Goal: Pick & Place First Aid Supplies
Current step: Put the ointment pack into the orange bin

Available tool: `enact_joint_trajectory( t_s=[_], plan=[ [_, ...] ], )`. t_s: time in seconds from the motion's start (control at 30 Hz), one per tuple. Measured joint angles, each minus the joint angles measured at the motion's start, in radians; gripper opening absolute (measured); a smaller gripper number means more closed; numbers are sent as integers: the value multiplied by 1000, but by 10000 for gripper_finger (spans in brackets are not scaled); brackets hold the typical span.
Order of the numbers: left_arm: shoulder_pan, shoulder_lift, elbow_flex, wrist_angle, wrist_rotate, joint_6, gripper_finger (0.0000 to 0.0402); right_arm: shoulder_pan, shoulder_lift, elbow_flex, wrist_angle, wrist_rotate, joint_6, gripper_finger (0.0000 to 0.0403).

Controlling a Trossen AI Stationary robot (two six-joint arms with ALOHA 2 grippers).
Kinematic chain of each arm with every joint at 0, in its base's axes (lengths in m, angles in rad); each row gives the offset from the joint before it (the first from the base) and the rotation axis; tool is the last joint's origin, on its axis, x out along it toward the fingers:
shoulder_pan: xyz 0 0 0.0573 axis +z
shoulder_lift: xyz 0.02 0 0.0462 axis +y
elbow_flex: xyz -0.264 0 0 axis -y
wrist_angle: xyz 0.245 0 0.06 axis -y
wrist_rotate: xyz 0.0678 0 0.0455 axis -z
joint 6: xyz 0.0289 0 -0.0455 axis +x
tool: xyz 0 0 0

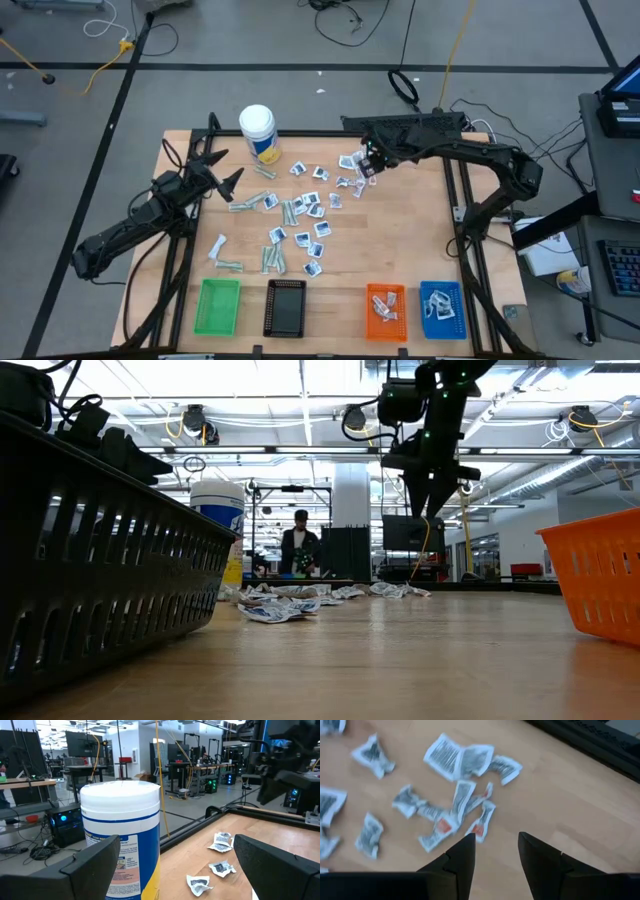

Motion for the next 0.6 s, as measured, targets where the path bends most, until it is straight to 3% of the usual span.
enact_joint_trajectory(
  t_s=[0.6],
  plan=[
    [0, 0, 0, 0, 0, 0, 397, -84, 231, -21, 88, -72, 102, 121]
  ],
)
